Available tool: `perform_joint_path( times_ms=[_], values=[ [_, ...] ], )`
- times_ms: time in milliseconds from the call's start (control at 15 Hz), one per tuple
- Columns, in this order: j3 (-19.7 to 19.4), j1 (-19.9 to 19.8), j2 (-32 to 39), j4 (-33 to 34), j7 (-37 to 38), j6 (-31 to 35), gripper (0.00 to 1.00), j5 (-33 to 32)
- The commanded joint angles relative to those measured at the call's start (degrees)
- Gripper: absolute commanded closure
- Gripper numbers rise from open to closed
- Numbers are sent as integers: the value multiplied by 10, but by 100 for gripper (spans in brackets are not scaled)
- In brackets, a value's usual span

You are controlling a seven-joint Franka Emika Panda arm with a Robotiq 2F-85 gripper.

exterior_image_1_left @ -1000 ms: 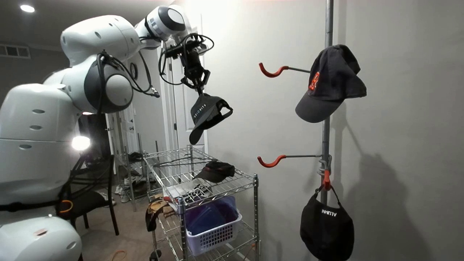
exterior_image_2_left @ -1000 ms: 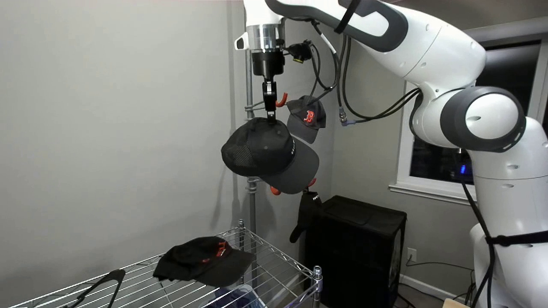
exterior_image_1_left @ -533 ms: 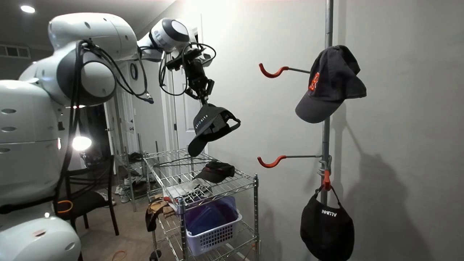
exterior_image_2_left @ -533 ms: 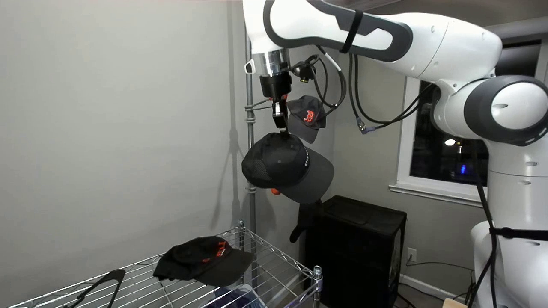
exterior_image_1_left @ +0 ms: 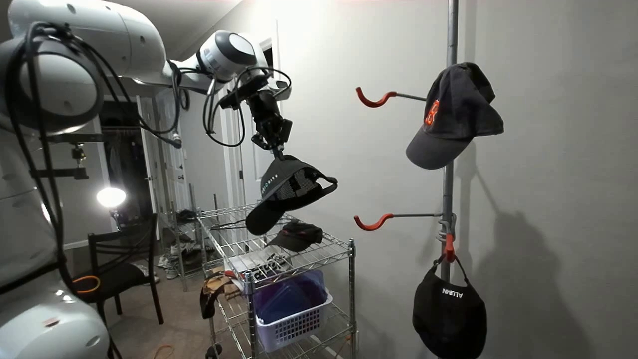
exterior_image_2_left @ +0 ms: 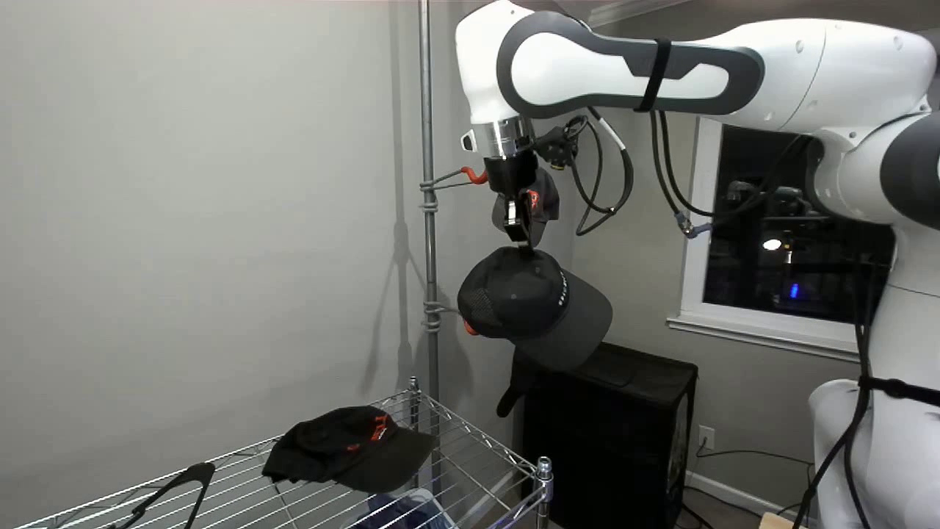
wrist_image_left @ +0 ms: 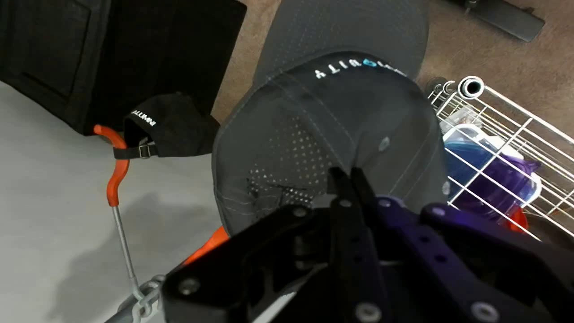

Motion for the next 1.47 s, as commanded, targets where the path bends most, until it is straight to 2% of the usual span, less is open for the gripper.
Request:
perform_joint_path(
  times_ms=[0, 200, 400, 867, 1400],
  values=[
    [22, -64, -80, -139, 21, 105, 98, 37],
    [13, -94, -103, -200, -7, 194, 98, 77],
    [17, -117, -121, -231, -11, 226, 98, 73],
    [33, -128, -107, -233, -16, 251, 98, 58],
    [20, -151, -84, -246, -52, 363, 98, 38]
  ],
)
